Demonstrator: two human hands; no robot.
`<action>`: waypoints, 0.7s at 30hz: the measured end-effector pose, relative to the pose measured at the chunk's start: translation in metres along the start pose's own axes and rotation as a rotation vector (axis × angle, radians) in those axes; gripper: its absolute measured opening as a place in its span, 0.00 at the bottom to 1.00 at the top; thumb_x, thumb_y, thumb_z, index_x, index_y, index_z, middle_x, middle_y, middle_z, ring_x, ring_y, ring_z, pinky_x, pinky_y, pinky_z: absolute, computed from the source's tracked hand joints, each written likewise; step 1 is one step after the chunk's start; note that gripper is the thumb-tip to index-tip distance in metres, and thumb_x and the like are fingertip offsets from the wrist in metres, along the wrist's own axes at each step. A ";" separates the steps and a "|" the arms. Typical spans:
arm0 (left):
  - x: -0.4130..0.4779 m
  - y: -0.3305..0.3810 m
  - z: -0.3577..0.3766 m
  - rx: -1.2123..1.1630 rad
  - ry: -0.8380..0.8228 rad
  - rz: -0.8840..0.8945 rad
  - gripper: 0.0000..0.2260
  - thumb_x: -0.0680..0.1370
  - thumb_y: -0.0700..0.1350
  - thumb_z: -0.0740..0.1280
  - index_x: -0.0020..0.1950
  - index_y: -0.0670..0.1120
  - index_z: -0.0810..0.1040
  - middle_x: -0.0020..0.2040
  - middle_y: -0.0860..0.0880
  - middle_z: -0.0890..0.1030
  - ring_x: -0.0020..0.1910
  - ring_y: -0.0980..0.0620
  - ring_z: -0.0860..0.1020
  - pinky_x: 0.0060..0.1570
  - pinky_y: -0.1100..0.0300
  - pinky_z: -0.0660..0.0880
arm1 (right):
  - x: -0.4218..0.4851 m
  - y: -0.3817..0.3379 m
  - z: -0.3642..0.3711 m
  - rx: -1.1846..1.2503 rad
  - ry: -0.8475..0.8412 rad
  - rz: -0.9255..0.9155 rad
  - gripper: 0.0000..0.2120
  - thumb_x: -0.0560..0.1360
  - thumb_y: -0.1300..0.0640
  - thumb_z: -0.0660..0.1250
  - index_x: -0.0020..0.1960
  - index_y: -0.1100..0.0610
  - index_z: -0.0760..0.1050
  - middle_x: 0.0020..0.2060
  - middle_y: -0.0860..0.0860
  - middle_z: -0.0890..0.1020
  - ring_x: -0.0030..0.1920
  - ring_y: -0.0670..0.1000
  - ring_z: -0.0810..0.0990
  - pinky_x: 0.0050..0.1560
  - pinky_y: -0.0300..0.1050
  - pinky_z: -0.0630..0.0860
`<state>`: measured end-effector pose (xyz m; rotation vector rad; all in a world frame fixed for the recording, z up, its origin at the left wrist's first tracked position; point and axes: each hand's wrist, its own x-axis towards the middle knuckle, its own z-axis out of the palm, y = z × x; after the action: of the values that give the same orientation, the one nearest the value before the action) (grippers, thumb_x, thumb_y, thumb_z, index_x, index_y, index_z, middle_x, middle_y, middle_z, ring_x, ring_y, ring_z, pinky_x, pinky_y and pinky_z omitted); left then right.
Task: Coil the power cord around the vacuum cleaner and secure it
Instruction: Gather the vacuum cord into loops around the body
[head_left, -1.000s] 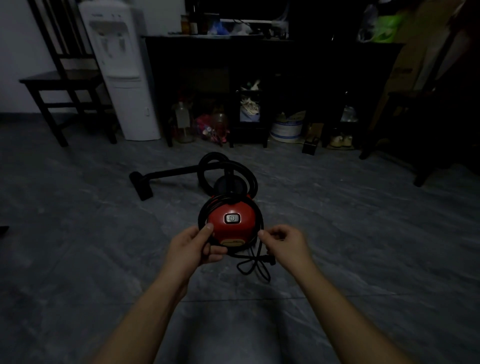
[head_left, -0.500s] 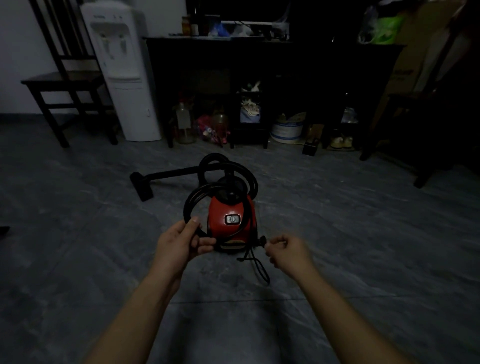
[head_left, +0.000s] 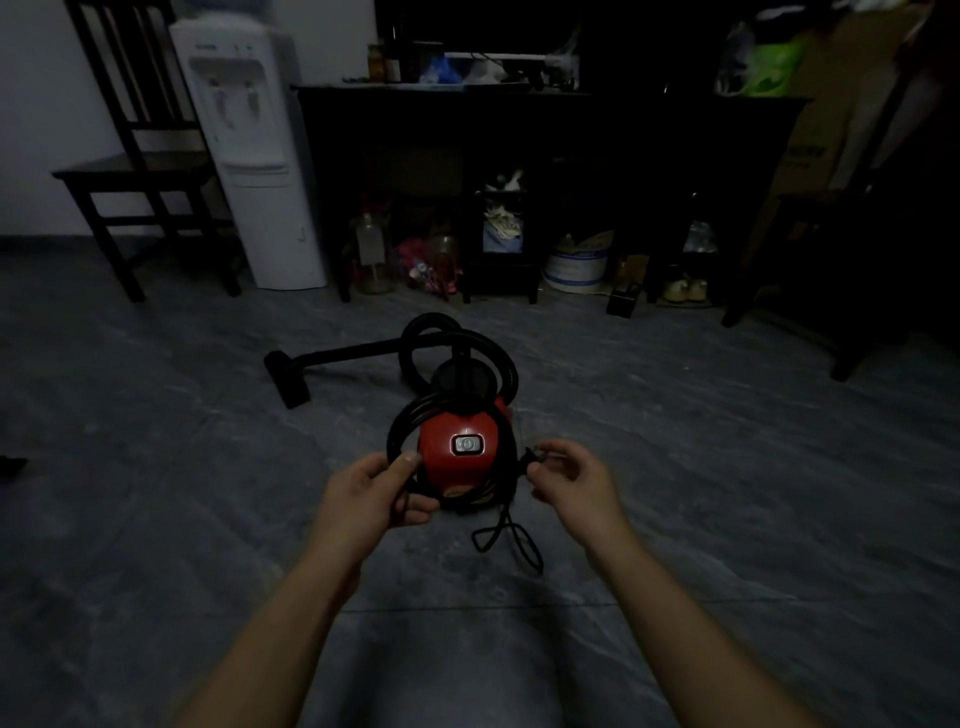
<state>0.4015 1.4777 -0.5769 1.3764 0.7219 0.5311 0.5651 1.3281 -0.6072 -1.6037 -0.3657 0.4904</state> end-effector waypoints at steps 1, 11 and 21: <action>0.000 -0.001 0.001 0.005 -0.003 -0.005 0.09 0.80 0.47 0.66 0.45 0.41 0.78 0.23 0.48 0.74 0.38 0.43 0.85 0.44 0.52 0.82 | -0.002 -0.002 0.002 0.002 -0.006 -0.036 0.11 0.76 0.65 0.69 0.56 0.54 0.77 0.48 0.48 0.80 0.50 0.48 0.82 0.56 0.49 0.80; 0.001 -0.003 0.003 0.061 -0.090 -0.028 0.12 0.79 0.47 0.67 0.50 0.38 0.79 0.27 0.45 0.73 0.40 0.41 0.85 0.41 0.54 0.83 | -0.005 -0.001 0.005 0.008 -0.043 -0.184 0.18 0.76 0.67 0.68 0.59 0.48 0.77 0.53 0.41 0.80 0.48 0.43 0.85 0.50 0.42 0.83; -0.002 -0.004 0.006 0.065 -0.157 -0.017 0.07 0.79 0.42 0.67 0.51 0.39 0.80 0.26 0.46 0.74 0.39 0.42 0.84 0.41 0.53 0.83 | -0.001 0.007 0.007 -0.001 -0.093 -0.289 0.21 0.76 0.69 0.68 0.64 0.51 0.77 0.57 0.44 0.82 0.59 0.41 0.81 0.59 0.36 0.78</action>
<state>0.4039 1.4718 -0.5807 1.4542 0.6266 0.3840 0.5603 1.3328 -0.6143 -1.5010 -0.6569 0.3430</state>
